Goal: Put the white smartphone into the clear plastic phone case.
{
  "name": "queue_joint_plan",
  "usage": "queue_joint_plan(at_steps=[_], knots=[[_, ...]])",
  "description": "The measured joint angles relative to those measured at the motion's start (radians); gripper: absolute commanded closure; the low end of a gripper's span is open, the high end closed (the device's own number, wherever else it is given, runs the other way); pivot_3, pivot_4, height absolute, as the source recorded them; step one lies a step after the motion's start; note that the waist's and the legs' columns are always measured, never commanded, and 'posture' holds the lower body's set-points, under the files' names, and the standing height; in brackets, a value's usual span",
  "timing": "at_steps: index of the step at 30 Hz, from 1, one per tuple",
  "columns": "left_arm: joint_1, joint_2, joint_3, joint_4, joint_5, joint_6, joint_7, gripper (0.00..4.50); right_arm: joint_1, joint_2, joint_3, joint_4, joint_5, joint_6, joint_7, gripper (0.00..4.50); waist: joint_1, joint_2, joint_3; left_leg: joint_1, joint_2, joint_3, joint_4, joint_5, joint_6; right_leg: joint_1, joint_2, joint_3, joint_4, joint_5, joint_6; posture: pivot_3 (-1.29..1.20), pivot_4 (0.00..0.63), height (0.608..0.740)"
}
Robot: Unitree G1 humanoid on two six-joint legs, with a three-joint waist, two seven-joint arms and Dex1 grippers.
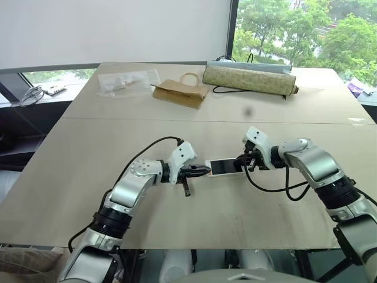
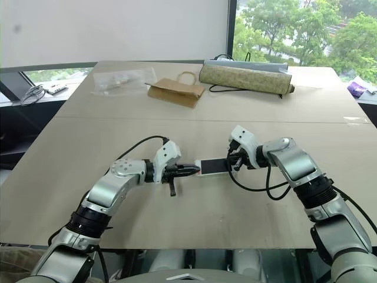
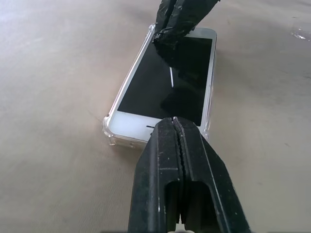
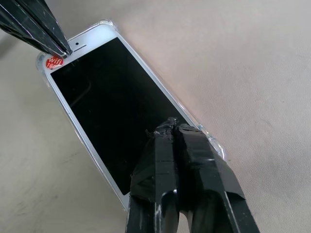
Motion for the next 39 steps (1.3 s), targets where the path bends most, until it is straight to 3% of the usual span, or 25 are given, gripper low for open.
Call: queue_joint_plan(at_steps=[9,13,18,23,32,39], knots=[[0.002,-0.001,-0.006,-0.002,0.002,-0.006,0.005,4.5,0.037,0.01,-0.033,-0.025,0.004,-0.001,-0.028,4.41,0.001,-0.001,-0.003,0.001,-0.002,0.0,-0.005,0.0,0.0,0.0,-0.003,-0.001,-0.002,0.0,0.0,0.0,0.15,0.74],[-0.004,-0.005,-0.011,-0.001,0.001,-0.012,-0.003,4.5,0.145,-0.028,-0.128,-0.178,0.05,-0.009,-0.042,4.41,0.005,0.008,0.003,-0.009,-0.004,0.0,-0.006,0.0,0.0,-0.006,-0.006,-0.002,-0.004,0.0,0.0,0.0,0.15,0.74],[-0.01,-0.006,-0.007,0.001,-0.001,-0.02,-0.005,4.5,0.258,-0.126,-0.203,-0.36,0.151,0.075,-0.013,4.41,0.001,0.009,0.009,-0.015,-0.004,-0.001,-0.007,-0.001,0.002,-0.011,-0.004,-0.003,-0.005,0.002,0.003,0.0,0.15,0.74],[-0.012,-0.008,0.0,0.002,-0.001,-0.022,-0.004,4.5,0.287,-0.175,-0.193,-0.413,0.165,0.108,-0.03,4.41,0.0,0.009,0.014,-0.015,-0.004,-0.001,-0.01,-0.001,0.003,-0.011,-0.004,-0.004,-0.007,-0.002,0.005,0.0,0.15,0.74],[-0.018,-0.01,0.001,0.009,0.0,-0.025,-0.005,4.5,0.263,-0.169,-0.13,-0.364,0.121,0.075,-0.056,4.41,-0.001,0.005,0.018,-0.014,-0.004,-0.002,-0.009,-0.001,0.002,-0.011,-0.003,-0.004,-0.007,-0.002,0.005,0.0,0.15,0.74],[-0.016,-0.013,0.0,-0.007,-0.001,-0.024,-0.004,4.5,0.282,-0.194,-0.19,-0.446,0.292,0.118,0.059,4.41,0.001,0.006,0.024,-0.015,-0.004,-0.003,-0.011,-0.001,0.002,-0.011,-0.003,-0.005,-0.008,0.0,0.008,0.0,0.15,0.74]])
